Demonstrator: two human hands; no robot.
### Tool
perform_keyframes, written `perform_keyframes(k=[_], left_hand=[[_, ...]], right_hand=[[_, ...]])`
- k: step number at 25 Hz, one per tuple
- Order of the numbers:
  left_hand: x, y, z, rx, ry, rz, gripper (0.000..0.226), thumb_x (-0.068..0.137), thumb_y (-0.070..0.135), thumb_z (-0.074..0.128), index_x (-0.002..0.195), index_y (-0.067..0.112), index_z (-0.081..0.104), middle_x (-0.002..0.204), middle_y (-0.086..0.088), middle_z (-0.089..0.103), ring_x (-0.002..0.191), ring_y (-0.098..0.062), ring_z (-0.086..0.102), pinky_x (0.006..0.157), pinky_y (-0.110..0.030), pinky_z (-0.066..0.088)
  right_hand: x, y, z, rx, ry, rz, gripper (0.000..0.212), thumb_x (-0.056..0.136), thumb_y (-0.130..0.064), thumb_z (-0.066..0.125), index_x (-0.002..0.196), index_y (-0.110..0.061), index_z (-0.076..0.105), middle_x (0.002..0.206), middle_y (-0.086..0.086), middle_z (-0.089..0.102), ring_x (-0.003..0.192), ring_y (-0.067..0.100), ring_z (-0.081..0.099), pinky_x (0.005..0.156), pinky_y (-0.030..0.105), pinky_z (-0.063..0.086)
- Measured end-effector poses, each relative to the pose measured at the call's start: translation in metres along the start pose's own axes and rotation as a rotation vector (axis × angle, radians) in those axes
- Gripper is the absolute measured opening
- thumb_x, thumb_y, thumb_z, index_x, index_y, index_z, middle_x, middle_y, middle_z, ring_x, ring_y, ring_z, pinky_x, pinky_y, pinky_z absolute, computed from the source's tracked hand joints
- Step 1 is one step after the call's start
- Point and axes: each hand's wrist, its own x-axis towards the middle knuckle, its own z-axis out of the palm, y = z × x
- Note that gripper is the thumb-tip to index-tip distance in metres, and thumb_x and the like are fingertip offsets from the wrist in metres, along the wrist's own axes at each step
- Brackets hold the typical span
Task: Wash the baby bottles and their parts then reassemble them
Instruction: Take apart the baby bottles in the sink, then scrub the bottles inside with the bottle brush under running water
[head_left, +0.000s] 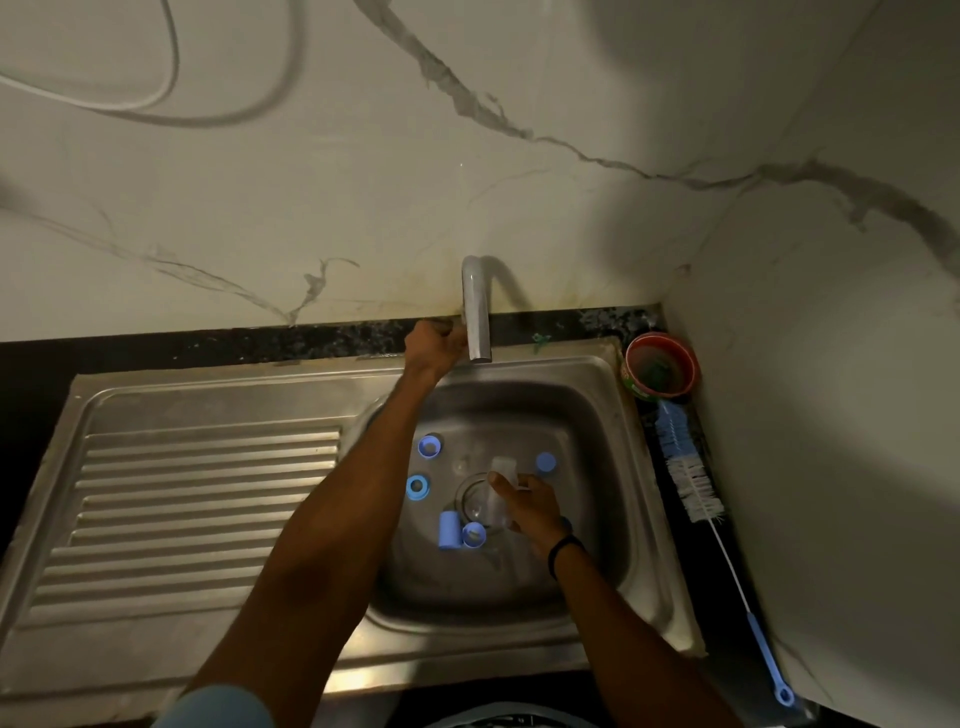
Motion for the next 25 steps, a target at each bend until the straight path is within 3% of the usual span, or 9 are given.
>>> perform_keyframes(k=[4, 7, 10, 14, 17, 20, 22, 25], left_hand=[[0.000, -0.012, 0.001, -0.439, -0.067, -0.186, 0.012, 0.100, 0.009, 0.059, 0.102, 0.000, 0.066, 0.091, -0.012, 0.068, 0.078, -0.019, 0.067, 0.062, -0.024, 0.060], [0.000, -0.019, 0.006, -0.608, -0.060, -0.276, 0.012, 0.100, 0.013, 0.060, 0.093, 0.004, 0.065, 0.092, -0.015, 0.070, 0.082, -0.026, 0.071, 0.073, -0.038, 0.061], [0.003, -0.026, 0.009, -0.619, -0.064, -0.334, 0.023, 0.101, 0.019, 0.060, 0.102, -0.003, 0.066, 0.097, -0.022, 0.073, 0.084, -0.033, 0.073, 0.072, -0.038, 0.061], [0.004, -0.033, 0.010, -0.604, -0.056, -0.405, 0.033, 0.099, 0.025, 0.063, 0.110, -0.005, 0.065, 0.100, -0.022, 0.073, 0.073, -0.024, 0.071, 0.052, -0.025, 0.059], [0.001, -0.036, 0.010, -0.624, -0.025, -0.396, 0.031, 0.098, 0.029, 0.065, 0.108, 0.000, 0.064, 0.089, -0.017, 0.069, 0.073, -0.022, 0.067, 0.060, -0.028, 0.060], [-0.015, -0.039, 0.010, -0.523, -0.001, -0.388, 0.033, 0.098, 0.038, 0.063, 0.098, 0.005, 0.064, 0.077, -0.010, 0.064, 0.068, -0.020, 0.062, 0.075, -0.038, 0.057], [-0.039, -0.047, 0.016, -0.437, 0.014, -0.407, 0.030, 0.100, 0.036, 0.059, 0.093, 0.007, 0.065, 0.081, -0.010, 0.067, 0.072, -0.019, 0.064, 0.074, -0.035, 0.057], [-0.084, -0.068, 0.025, -0.423, -0.128, -0.382, 0.012, 0.102, 0.013, 0.053, 0.098, 0.016, 0.064, 0.091, -0.006, 0.064, 0.074, -0.014, 0.060, 0.065, -0.025, 0.052]], right_hand=[[-0.001, 0.000, -0.002, 0.030, 0.015, 0.006, 0.040, 0.082, -0.060, 0.066, 0.095, -0.023, 0.069, 0.093, -0.002, 0.070, 0.087, 0.014, 0.066, 0.085, 0.037, 0.058], [-0.004, 0.001, -0.002, 0.036, 0.026, 0.004, 0.039, 0.084, -0.058, 0.065, 0.094, -0.021, 0.068, 0.092, 0.000, 0.070, 0.085, 0.015, 0.066, 0.083, 0.036, 0.059], [-0.006, 0.001, -0.006, 0.054, 0.046, -0.001, 0.038, 0.086, -0.054, 0.066, 0.091, -0.017, 0.068, 0.086, 0.001, 0.069, 0.080, 0.014, 0.065, 0.081, 0.036, 0.059], [-0.010, -0.001, -0.009, 0.071, 0.058, 0.006, 0.036, 0.087, -0.051, 0.066, 0.088, -0.016, 0.067, 0.079, -0.001, 0.066, 0.072, 0.013, 0.062, 0.074, 0.033, 0.058], [-0.011, -0.002, -0.011, 0.076, 0.053, -0.015, 0.034, 0.086, -0.052, 0.067, 0.087, -0.018, 0.066, 0.081, -0.001, 0.067, 0.073, 0.012, 0.063, 0.063, 0.027, 0.055], [-0.010, -0.004, -0.010, 0.055, 0.041, -0.052, 0.030, 0.085, -0.051, 0.068, 0.093, -0.022, 0.064, 0.091, -0.003, 0.067, 0.084, 0.012, 0.063, 0.076, 0.031, 0.057], [-0.010, -0.006, -0.007, 0.014, 0.036, -0.114, 0.025, 0.086, -0.047, 0.070, 0.097, -0.027, 0.060, 0.096, -0.006, 0.064, 0.090, 0.012, 0.062, 0.088, 0.035, 0.055], [-0.013, -0.011, -0.005, 0.060, 0.021, -0.231, 0.032, 0.082, -0.036, 0.077, 0.105, -0.020, 0.061, 0.104, -0.005, 0.065, 0.095, 0.011, 0.063, 0.087, 0.030, 0.054]])
